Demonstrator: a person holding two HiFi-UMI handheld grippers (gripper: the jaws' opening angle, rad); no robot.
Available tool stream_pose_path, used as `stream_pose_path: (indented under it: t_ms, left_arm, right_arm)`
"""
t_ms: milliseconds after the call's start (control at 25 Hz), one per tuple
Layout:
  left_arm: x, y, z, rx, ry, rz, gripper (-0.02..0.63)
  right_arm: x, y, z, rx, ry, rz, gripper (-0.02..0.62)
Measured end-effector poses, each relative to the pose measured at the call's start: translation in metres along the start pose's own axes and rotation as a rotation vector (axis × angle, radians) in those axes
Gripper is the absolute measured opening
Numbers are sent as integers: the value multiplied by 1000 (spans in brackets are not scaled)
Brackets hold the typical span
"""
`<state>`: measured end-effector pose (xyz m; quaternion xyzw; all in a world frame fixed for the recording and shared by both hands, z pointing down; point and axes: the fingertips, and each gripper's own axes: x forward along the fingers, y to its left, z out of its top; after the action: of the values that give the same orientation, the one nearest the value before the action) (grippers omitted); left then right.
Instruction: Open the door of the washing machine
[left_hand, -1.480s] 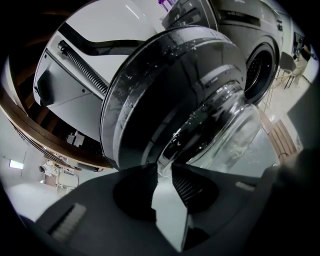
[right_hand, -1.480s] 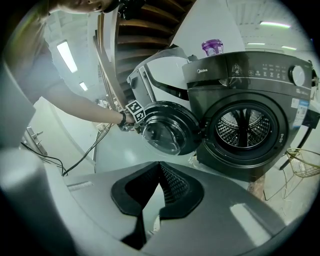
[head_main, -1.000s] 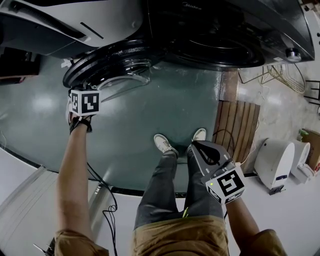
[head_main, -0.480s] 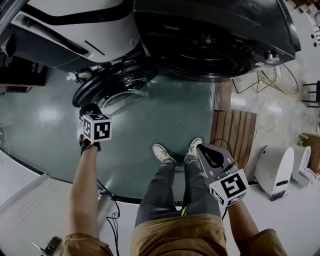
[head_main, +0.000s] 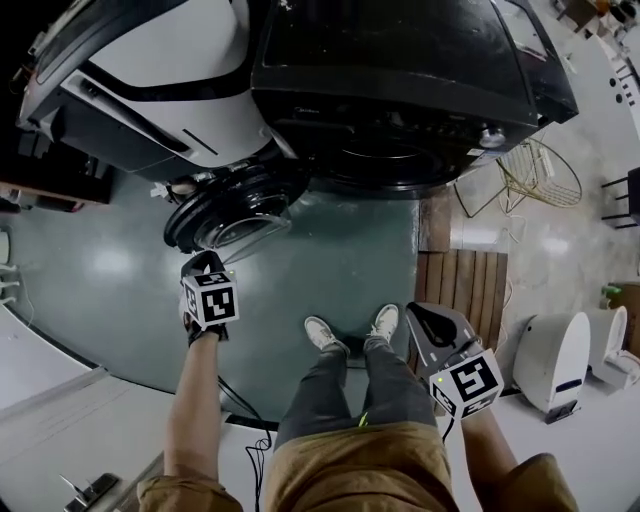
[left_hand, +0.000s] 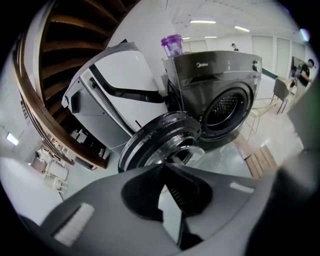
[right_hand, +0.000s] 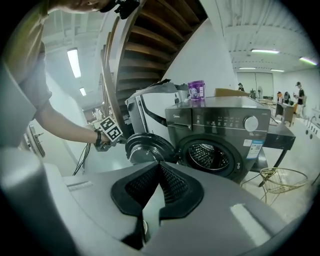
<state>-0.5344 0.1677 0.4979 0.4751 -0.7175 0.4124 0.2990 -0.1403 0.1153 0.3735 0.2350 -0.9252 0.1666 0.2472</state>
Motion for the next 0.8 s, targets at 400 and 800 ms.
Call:
stream_pose_path:
  t_ms: [400,800]
  left_arm:
    - [-86,-38,22,-131,-42,-66,61]
    - [-151,-54,50,-212,-139,-188,58]
  right_arm:
    - [-69,-38,43,-25,-93,-63,5]
    - [-100,-55,81,-16,-180,-97,5]
